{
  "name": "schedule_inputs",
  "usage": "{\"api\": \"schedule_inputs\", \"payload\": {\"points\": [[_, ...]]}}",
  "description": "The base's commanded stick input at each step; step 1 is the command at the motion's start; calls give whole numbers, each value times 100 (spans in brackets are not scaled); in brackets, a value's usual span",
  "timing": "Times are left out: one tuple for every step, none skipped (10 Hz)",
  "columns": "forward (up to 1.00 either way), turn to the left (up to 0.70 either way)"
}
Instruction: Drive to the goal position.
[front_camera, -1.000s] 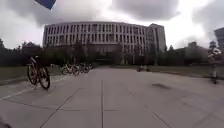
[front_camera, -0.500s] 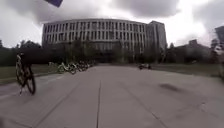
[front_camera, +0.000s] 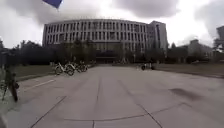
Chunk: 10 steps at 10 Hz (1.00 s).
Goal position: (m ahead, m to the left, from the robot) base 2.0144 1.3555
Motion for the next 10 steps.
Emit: {"api": "schedule_inputs", "payload": {"points": [[100, 0], [100, 0], [100, 0], [100, 0], [100, 0], [100, 0], [100, 1], [100, 3], [100, 6], [100, 6]]}}
